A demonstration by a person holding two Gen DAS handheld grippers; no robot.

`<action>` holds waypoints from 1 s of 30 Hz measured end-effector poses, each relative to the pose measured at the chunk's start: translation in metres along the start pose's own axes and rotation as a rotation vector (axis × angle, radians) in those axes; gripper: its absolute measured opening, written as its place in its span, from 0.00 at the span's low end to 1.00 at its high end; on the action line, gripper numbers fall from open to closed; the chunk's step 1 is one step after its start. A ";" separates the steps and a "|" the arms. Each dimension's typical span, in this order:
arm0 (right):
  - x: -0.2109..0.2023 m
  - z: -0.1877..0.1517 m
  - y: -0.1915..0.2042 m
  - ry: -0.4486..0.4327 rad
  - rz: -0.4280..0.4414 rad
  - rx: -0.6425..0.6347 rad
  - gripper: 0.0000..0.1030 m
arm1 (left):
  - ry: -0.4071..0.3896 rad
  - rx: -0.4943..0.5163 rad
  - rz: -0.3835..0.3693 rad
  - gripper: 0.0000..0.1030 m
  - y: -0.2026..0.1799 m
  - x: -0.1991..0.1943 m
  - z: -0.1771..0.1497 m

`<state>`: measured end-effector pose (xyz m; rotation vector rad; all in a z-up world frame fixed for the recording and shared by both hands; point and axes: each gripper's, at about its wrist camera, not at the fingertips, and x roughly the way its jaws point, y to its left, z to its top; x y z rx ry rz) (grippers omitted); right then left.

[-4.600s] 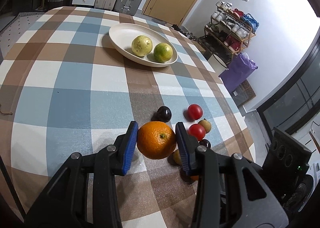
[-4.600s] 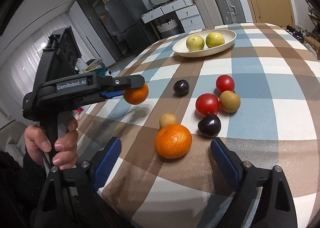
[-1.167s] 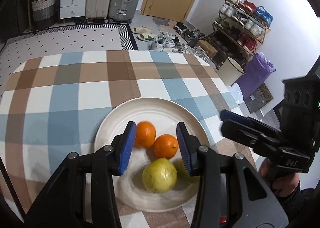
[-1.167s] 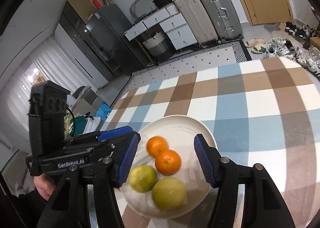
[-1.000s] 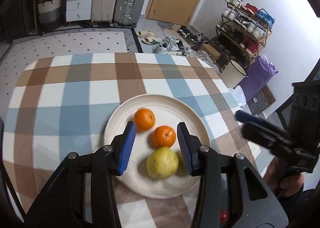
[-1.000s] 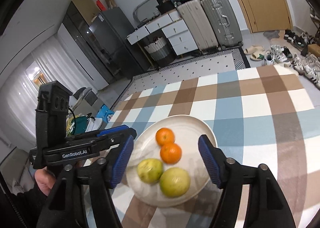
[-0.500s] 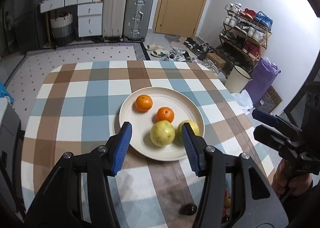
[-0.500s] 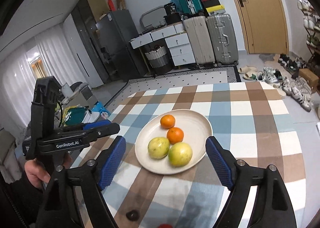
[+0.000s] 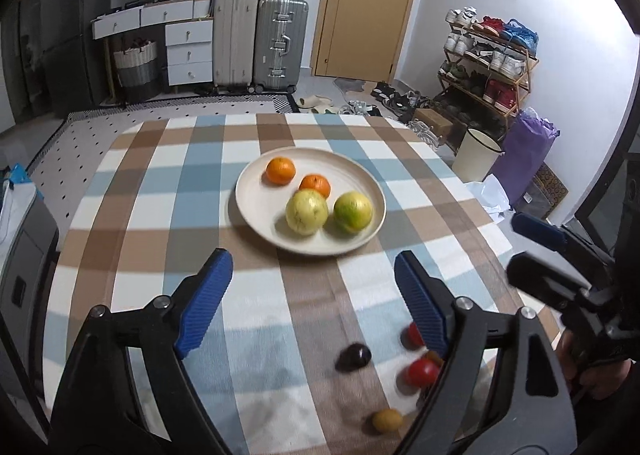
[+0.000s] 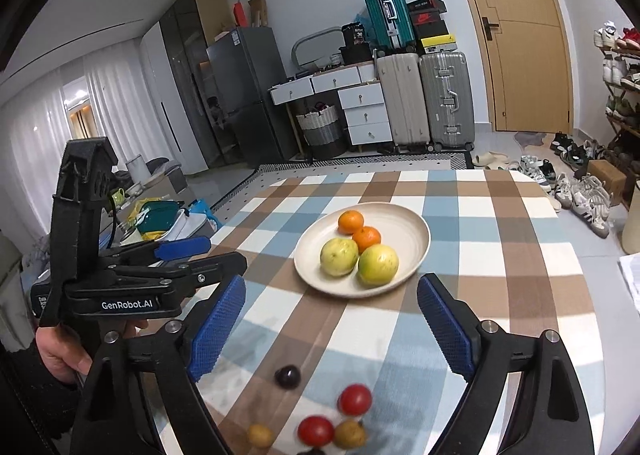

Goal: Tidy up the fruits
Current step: 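Open both tools and withdraw them from the plate, then lower the left tool onto the small brown kiwi and close on it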

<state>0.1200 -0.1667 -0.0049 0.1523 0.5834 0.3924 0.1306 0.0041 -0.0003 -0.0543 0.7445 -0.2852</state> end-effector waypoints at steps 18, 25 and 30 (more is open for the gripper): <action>-0.039 -0.064 0.016 0.003 -0.056 0.004 0.94 | 0.037 -0.004 -0.019 0.97 -0.010 -0.012 -0.087; -0.042 -0.090 0.014 0.020 -0.082 0.025 0.94 | 0.078 0.018 -0.009 0.98 -0.019 -0.004 -0.110; -0.044 -0.103 0.013 0.029 -0.096 0.029 0.94 | 0.111 0.033 -0.007 0.98 -0.026 0.005 -0.122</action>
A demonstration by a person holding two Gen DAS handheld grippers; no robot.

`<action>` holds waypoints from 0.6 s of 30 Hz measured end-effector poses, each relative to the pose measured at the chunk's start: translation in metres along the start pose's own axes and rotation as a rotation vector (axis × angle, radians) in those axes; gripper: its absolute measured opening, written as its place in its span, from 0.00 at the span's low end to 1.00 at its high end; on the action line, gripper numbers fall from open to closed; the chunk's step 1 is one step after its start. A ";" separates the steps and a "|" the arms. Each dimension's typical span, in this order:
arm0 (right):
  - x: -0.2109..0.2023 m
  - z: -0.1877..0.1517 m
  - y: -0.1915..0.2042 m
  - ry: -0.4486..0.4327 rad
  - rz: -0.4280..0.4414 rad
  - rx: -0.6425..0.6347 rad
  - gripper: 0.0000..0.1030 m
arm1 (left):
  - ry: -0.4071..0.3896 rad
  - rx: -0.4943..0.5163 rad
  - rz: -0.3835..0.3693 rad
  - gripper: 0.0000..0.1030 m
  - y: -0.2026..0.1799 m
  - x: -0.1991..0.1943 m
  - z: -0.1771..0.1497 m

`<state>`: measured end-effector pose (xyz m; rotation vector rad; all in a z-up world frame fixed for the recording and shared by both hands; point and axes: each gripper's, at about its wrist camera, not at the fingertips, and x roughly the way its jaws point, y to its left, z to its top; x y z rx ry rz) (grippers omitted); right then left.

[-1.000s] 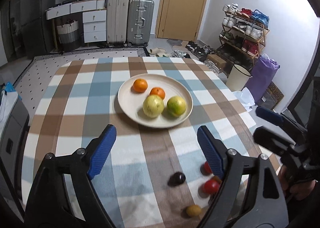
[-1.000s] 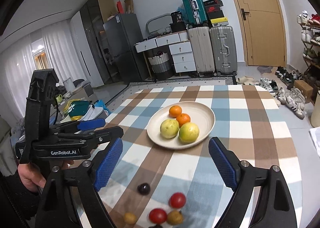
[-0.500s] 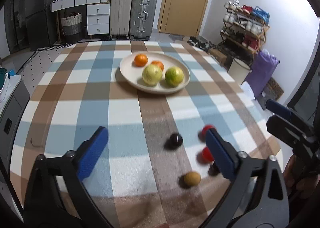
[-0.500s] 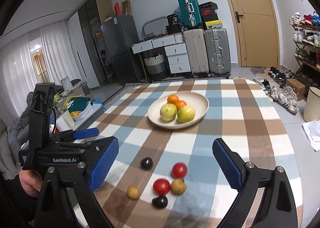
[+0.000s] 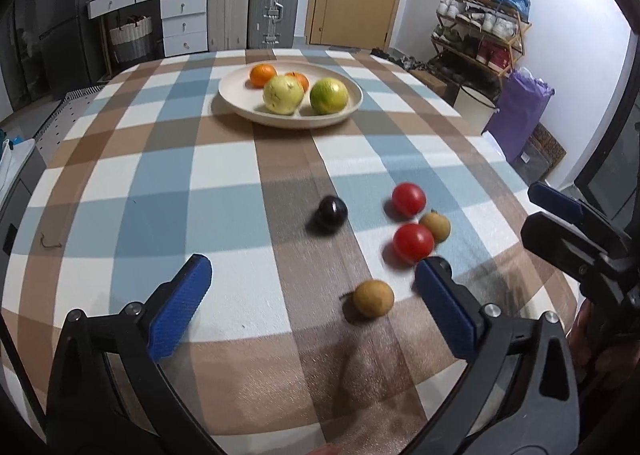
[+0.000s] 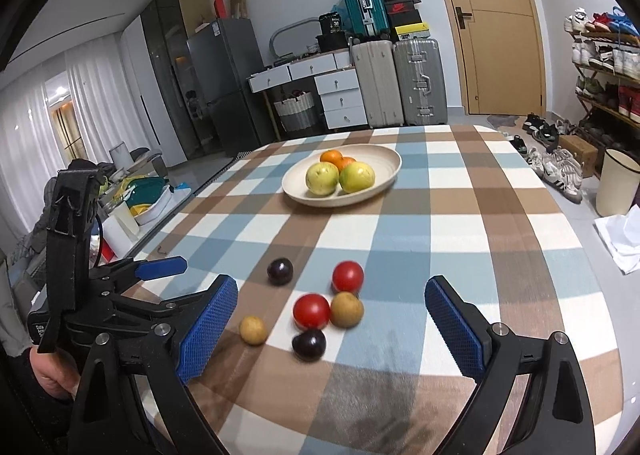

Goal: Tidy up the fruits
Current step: 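Lower the left tool onto the small brown kiwi and close on it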

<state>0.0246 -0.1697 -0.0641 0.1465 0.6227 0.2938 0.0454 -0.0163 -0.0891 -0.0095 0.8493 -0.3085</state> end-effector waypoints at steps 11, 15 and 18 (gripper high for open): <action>-0.002 -0.016 -0.007 0.008 0.011 0.036 0.94 | 0.042 0.033 0.022 0.98 -0.008 0.017 -0.010; -0.002 -0.017 -0.007 0.012 0.013 0.036 0.94 | 0.054 0.034 0.018 0.98 -0.010 0.023 -0.011; -0.002 -0.018 -0.008 0.014 0.015 0.037 0.94 | 0.055 0.047 0.017 0.98 -0.012 0.024 -0.011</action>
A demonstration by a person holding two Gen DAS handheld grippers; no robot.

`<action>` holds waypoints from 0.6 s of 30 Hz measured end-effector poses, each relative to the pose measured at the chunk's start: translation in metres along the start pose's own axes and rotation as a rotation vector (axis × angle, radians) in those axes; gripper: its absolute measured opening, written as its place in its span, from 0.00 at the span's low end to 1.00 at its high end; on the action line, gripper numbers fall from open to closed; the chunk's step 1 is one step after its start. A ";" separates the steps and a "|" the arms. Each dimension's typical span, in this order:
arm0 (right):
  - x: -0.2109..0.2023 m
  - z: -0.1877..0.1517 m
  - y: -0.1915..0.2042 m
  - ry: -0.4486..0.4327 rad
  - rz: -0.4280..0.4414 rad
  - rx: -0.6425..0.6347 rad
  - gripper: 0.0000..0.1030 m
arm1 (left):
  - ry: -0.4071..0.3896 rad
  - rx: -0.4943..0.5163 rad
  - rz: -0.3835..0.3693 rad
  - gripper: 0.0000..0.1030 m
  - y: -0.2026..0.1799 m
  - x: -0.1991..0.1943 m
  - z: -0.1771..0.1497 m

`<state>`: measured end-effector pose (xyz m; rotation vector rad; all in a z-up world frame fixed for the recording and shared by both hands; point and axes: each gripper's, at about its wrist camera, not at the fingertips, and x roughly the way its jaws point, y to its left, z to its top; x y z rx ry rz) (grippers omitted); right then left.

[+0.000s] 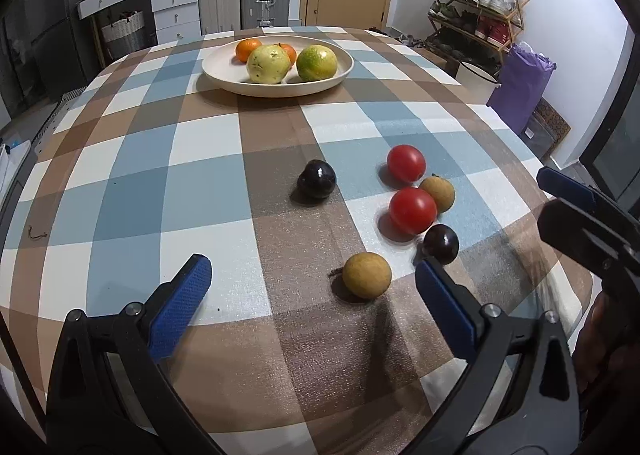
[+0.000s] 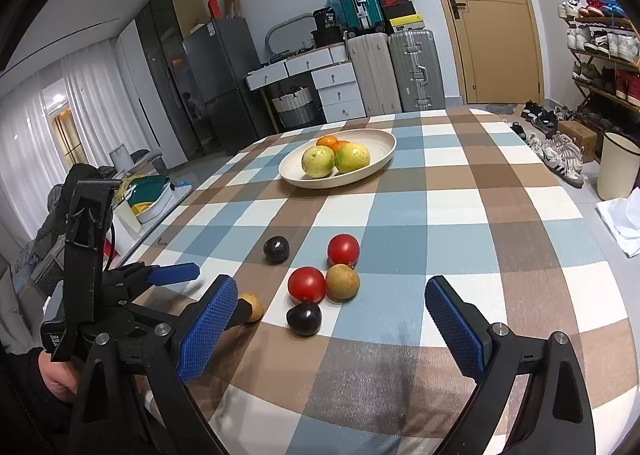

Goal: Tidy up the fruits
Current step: 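Lower the left tool onto the small brown kiwi and close on it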

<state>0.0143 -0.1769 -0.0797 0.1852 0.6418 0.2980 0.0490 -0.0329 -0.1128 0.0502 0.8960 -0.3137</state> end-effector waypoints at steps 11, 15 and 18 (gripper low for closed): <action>0.001 -0.005 -0.002 0.013 0.007 0.010 0.94 | 0.049 -0.014 -0.163 0.41 -0.001 0.008 -0.001; 0.003 -0.006 -0.004 0.023 0.005 0.014 0.94 | 0.056 -0.009 -0.211 0.23 -0.002 0.009 -0.003; 0.005 -0.007 -0.004 0.035 0.015 0.022 0.94 | 0.036 -0.014 -0.225 0.23 0.001 0.004 -0.003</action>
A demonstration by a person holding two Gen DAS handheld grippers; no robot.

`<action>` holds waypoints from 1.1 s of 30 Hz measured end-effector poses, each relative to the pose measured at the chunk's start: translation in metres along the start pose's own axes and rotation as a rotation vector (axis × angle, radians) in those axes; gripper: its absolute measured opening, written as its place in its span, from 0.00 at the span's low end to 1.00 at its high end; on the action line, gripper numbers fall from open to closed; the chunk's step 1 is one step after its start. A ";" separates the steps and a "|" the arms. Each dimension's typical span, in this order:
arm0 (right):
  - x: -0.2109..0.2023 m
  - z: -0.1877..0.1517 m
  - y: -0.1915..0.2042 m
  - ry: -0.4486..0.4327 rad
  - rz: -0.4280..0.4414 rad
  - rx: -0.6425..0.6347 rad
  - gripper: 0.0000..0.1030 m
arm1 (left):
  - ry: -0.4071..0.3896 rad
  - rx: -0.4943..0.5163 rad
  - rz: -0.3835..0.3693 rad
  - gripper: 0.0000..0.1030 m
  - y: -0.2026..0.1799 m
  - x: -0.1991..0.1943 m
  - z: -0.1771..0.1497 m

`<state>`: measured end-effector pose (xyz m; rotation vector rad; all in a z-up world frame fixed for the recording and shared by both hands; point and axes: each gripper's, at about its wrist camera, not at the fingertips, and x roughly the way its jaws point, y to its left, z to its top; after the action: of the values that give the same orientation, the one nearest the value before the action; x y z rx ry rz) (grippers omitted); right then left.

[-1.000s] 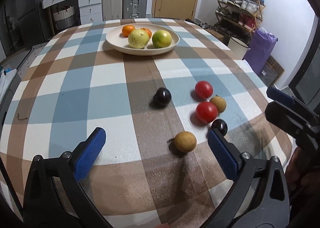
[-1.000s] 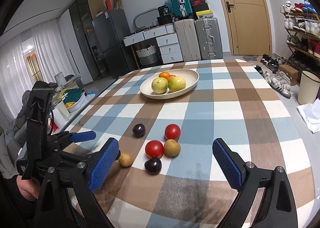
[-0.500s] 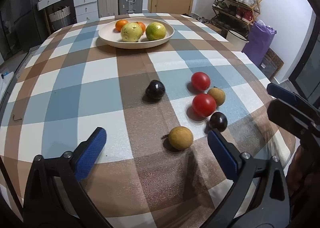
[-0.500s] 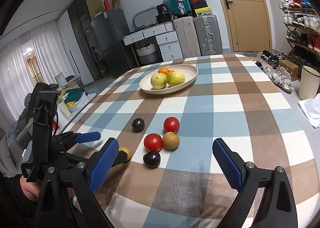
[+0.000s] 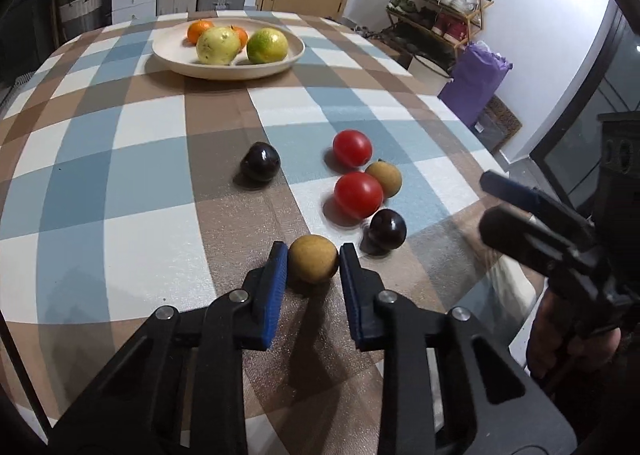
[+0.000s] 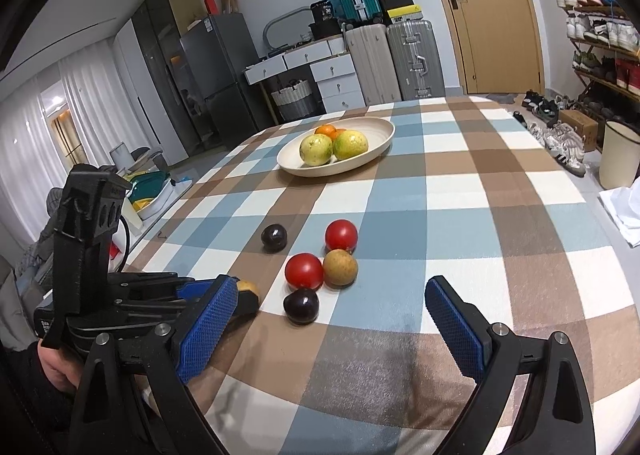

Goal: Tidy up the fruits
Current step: 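Lower the left tool onto the small brown kiwi and close on it, then grasp the dark purple plum with the right tool while the left tool lifts the kiwi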

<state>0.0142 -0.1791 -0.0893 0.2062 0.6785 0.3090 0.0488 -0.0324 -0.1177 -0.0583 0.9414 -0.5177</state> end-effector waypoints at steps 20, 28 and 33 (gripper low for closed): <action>0.017 -0.009 0.017 0.083 0.030 -0.039 0.94 | -0.077 -0.050 -0.008 0.23 0.023 -0.047 -0.011; 0.039 -0.009 0.022 0.149 0.023 -0.064 0.85 | -0.101 -0.061 -0.015 0.23 0.030 -0.058 -0.009; 0.045 -0.010 0.022 0.167 0.026 -0.062 0.80 | -0.108 -0.066 -0.012 0.23 0.037 -0.063 -0.006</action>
<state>0.0366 -0.1419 -0.1169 0.1303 0.8305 0.3743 0.0287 0.0290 -0.0838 -0.1497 0.8526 -0.4896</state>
